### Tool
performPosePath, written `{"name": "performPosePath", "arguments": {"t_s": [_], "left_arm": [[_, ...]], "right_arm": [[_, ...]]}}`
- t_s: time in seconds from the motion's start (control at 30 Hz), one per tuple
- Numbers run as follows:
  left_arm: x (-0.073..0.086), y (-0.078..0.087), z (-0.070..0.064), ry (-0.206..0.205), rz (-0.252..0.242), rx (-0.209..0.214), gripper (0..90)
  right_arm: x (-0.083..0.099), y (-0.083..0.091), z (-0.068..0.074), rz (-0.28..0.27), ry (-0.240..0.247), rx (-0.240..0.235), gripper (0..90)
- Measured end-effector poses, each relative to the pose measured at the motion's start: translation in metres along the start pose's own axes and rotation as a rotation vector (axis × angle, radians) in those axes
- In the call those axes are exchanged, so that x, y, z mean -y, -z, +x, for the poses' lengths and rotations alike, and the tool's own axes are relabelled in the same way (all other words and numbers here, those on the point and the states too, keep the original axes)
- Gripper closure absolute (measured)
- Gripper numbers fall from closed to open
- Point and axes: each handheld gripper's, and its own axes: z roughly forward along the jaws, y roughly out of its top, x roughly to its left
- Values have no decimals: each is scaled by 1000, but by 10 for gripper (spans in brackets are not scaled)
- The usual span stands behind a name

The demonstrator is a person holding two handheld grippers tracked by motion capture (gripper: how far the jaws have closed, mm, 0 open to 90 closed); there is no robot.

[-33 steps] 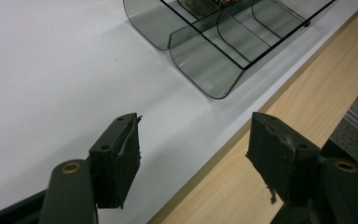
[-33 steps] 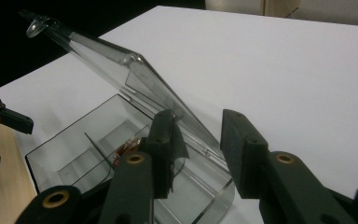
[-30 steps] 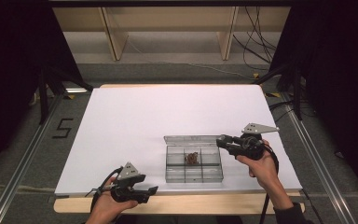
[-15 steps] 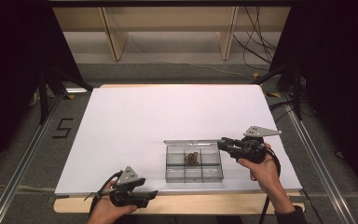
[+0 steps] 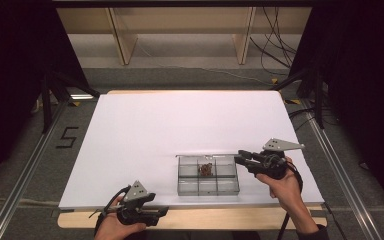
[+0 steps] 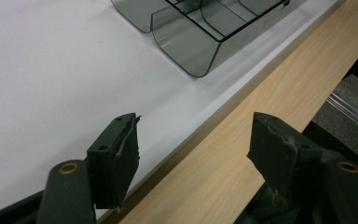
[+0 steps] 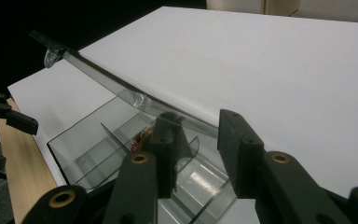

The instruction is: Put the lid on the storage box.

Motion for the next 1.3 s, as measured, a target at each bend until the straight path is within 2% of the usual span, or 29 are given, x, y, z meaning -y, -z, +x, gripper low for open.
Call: {"name": "performPosePath", "arguments": {"t_s": [0.13, 0.2, 0.27, 0.3, 0.33, 0.37, 0.4, 0.43, 0.53, 0.6, 0.67, 0.7, 0.73, 0.77, 0.8, 0.83, 0.87, 0.93, 0.97, 1.1, 1.13, 1.23, 1.27, 1.3], "left_arm": [[1, 0, -1, 3, -3, 6, 320], [2, 0, -2, 18, -13, 7, 319], [3, 1, -2, 24, -5, -3, 319], [3, 1, -2, 22, -7, 1, 319], [4, 1, -2, 22, -6, -1, 319], [4, 1, -2, 19, -4, -2, 319], [4, 1, -2, 19, -4, -2, 319], [5, 1, 0, 5, 5, -8, 319], [5, 1, -1, 22, 3, -2, 319], [6, 1, -2, 25, 1, 0, 319], [6, 2, -1, 18, 0, -2, 319], [6, 2, -1, 16, 2, -4, 319], [6, 2, -1, 16, 2, -4, 319], [6, 2, -2, 24, -5, 5, 319], [6, 2, 0, 12, 7, -3, 319], [7, 2, -1, 14, 6, -5, 319], [7, 2, -1, 12, 7, -4, 319], [7, 2, -1, 13, 6, -3, 319], [7, 2, -1, 14, 4, -5, 319], [8, 3, -1, 15, 6, 1, 319], [8, 3, -1, 13, 6, 0, 319], [8, 3, -1, 17, 5, 1, 320], [8, 3, -1, 19, 4, 0, 319], [8, 3, 0, 15, 6, -7, 320]], "right_arm": [[2, 0, 1, 0, 7, 0, 683], [4, 1, 2, 2, 10, 6, 683], [4, 3, 3, 7, 16, 14, 683], [5, 4, 7, 21, -31, 5, 682], [5, 4, 5, 3, 6, 8, 683], [5, 4, 6, -3, 11, 9, 682], [5, 4, 6, -3, 11, 9, 682], [6, 6, 9, 8, -13, 5, 682], [6, 6, 8, -6, 15, 6, 682], [7, 7, 10, -8, -8, 3, 682], [7, 9, 10, -4, 4, 2, 682], [8, 8, 13, -3, -22, 6, 682], [9, 9, 12, -9, -2, 2, 682], [9, 9, 12, -9, -2, 2, 682], [9, 9, 12, -11, 7, 8, 682], [10, 10, 12, -10, 4, 2, 682], [10, 11, 14, 3, -28, -1, 682], [10, 11, 12, -6, 15, 10, 682], [12, 11, 15, 1, -24, -6, 683], [13, 12, 14, -8, 9, 4, 682], [13, 12, 16, -3, -22, -1, 682], [14, 13, 17, -4, -31, -8, 682], [14, 13, 16, -14, -3, -1, 683], [14, 13, 16, -15, 0, 1, 683]]}}
